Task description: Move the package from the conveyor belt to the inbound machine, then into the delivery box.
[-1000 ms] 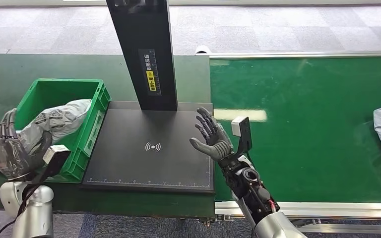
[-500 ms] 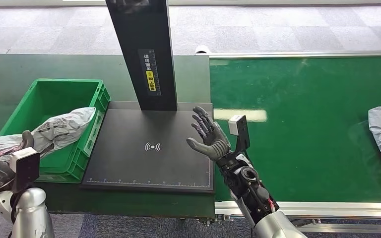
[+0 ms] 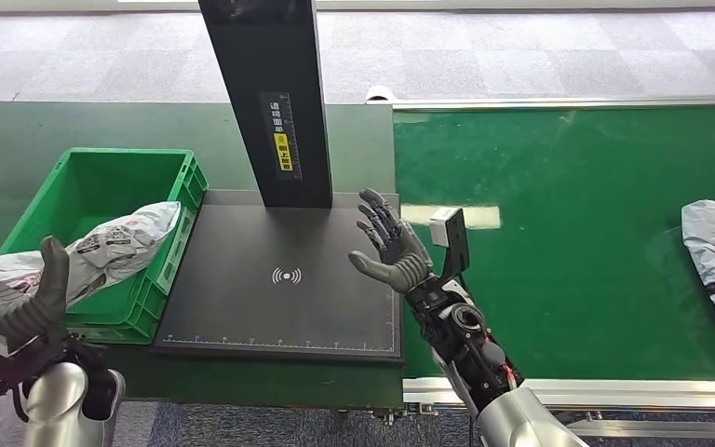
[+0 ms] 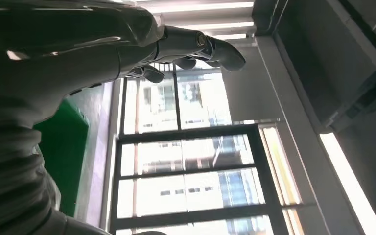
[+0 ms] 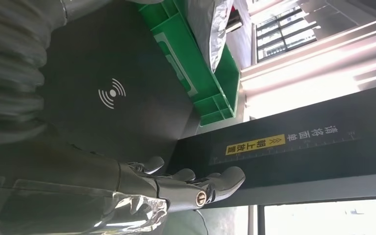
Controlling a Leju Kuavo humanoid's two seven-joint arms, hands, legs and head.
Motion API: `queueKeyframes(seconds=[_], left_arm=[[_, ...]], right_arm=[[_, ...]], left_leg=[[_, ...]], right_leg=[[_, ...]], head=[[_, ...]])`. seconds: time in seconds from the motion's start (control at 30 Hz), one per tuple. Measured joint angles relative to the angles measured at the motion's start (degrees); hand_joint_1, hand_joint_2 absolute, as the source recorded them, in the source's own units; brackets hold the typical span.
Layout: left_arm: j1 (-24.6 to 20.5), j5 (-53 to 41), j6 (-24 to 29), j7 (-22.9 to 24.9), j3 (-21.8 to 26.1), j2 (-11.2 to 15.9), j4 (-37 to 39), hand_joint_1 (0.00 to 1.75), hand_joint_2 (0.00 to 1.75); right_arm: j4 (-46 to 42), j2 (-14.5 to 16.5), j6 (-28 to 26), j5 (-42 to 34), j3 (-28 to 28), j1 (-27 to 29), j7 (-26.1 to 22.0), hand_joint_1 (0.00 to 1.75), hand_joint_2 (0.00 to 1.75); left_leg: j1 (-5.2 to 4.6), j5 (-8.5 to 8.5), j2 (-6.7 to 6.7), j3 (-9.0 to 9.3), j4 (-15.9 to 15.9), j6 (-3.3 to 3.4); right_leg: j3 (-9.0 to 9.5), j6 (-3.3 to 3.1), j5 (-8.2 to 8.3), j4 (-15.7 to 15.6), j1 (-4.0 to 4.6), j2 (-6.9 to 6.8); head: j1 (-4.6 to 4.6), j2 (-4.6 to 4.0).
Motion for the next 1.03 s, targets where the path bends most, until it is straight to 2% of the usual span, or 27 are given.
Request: queueKeyframes(seconds=[0.13,0.27,0.37,0.5,0.67,1.03], left_arm=[[1.34,4.02,-7.63,0.0,-2.33,0.32,-2.9,0.0,1.75],[2.95,10.55,-26.7,0.01,-3.27,-0.21,-3.37,0.0,1.75],[4.44,9.01,-33.92,0.71,-5.48,-0.43,-3.0,0.0,1.75],[5.33,5.48,-37.61,4.26,-9.11,-0.54,-0.92,0.0,1.75],[4.47,6.37,-44.15,11.65,-12.95,-0.74,5.37,0.0,1.75],[0.52,4.39,-50.96,14.37,-18.13,-1.08,15.84,0.0,1.75]], right_arm=[[0.42,-0.02,0.43,0.02,0.04,-0.4,-0.36,0.0,1.75],[0.99,-0.07,1.32,0.74,0.1,-0.86,-2.0,0.0,1.75],[0.98,-0.2,1.15,2.52,0.14,-0.99,-4.27,0.0,1.75],[-0.71,-0.51,-0.16,4.64,0.14,-0.51,-5.44,0.0,1.75],[-2.71,-0.89,-0.82,5.95,0.09,0.02,-5.5,0.0,1.75],[-5.25,-1.28,-2.37,7.3,-0.47,1.46,-5.38,0.0,1.75]], left_leg=[[0.0,0.0,0.01,0.0,0.0,0.0],[0.0,0.0,0.0,0.01,0.0,0.0],[-0.01,0.0,0.01,0.01,0.0,0.0],[-0.01,-0.01,0.0,0.01,0.01,0.0],[-0.01,-0.01,0.04,0.02,0.01,0.0],[-0.01,-0.01,0.03,0.02,0.01,0.0]], right_leg=[[0.0,0.0,0.0,0.0,0.0,0.0],[0.0,0.0,0.0,-0.01,0.0,0.0],[-0.01,0.0,0.0,-0.01,-0.01,0.0],[-0.02,0.0,0.0,-0.03,-0.01,0.0],[-0.02,0.0,0.01,-0.03,-0.01,0.01],[-0.02,0.0,0.0,-0.03,-0.01,0.01]], head=[[-0.01,-0.02],[-0.01,-0.01],[-0.01,-0.01],[-0.01,-0.01],[-0.01,-0.01],[0.0,-0.01]])
